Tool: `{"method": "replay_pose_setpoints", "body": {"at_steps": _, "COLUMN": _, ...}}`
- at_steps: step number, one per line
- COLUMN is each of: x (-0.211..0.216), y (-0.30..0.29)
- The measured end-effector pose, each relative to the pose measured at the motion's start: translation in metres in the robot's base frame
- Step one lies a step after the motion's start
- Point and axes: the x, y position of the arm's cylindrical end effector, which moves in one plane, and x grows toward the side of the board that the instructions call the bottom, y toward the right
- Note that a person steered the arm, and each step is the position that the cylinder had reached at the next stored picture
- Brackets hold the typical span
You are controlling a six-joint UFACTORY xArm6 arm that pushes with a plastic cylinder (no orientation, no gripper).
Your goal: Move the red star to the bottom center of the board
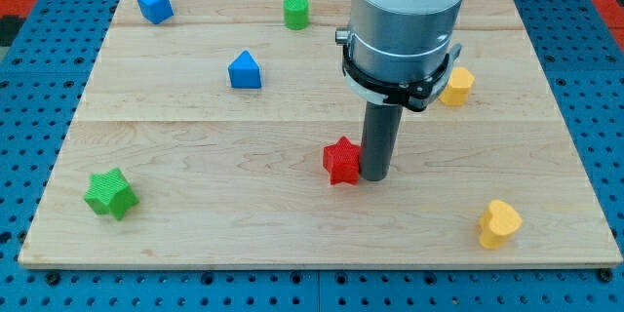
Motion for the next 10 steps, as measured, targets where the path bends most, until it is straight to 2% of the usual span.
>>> {"method": "replay_pose_setpoints", "body": {"at_steps": 1, "x": 0.000, "y": -0.002}}
{"method": "replay_pose_setpoints", "body": {"at_steps": 3, "x": 0.022, "y": -0.049}}
{"method": "replay_pose_setpoints", "body": {"at_steps": 4, "x": -0.001, "y": 0.012}}
{"method": "replay_pose_setpoints", "body": {"at_steps": 5, "x": -0.036, "y": -0.024}}
{"method": "replay_pose_setpoints", "body": {"at_steps": 6, "x": -0.024, "y": -0.064}}
{"method": "replay_pose_setpoints", "body": {"at_steps": 7, "x": 0.024, "y": -0.079}}
{"method": "replay_pose_setpoints", "body": {"at_steps": 8, "x": 0.016, "y": -0.076}}
{"method": "replay_pose_setpoints", "body": {"at_steps": 9, "x": -0.070, "y": -0.051}}
{"method": "replay_pose_setpoints", "body": {"at_steps": 10, "x": -0.110, "y": -0.063}}
